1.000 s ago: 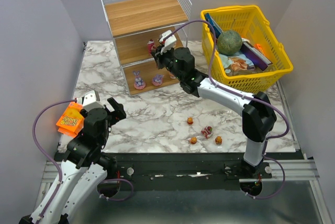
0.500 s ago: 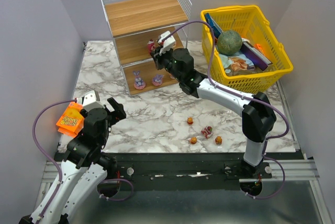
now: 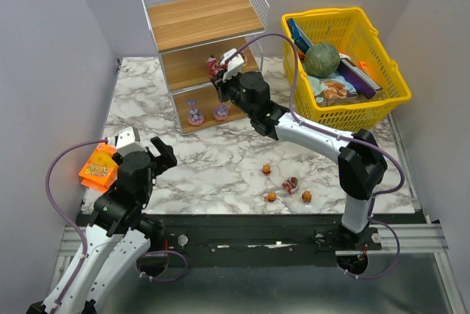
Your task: Place and organize the plastic toys onto the shelf
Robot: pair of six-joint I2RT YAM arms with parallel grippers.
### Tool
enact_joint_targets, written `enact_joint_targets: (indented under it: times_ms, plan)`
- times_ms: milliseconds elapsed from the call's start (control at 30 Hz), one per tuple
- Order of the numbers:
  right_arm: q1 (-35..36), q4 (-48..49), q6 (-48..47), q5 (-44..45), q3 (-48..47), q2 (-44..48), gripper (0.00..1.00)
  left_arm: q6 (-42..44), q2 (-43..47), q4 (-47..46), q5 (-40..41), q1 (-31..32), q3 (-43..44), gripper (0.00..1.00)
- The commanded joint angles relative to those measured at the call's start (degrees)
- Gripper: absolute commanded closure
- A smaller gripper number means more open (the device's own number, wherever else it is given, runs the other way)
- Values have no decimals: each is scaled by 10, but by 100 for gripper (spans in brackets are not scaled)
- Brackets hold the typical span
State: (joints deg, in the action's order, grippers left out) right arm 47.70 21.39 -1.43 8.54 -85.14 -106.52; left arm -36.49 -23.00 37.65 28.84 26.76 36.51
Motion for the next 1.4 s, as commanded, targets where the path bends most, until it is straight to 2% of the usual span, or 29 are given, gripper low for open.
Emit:
enact_joint_targets:
  times_ms: [0,733,1100,1367]
  plan:
    - [6,16,-4,18,9,-8,99,-2,-2,1,19,3,6,1]
    - [6,16,-6,18,-51,-44,99,-2,-1,3,21,3,6,1]
    - [6,30,-17,17,8,16,99,-4,2,3,24,3,5,1]
    - [6,39,-16,23,12,13,99,-4,2,3,22,3,5,1]
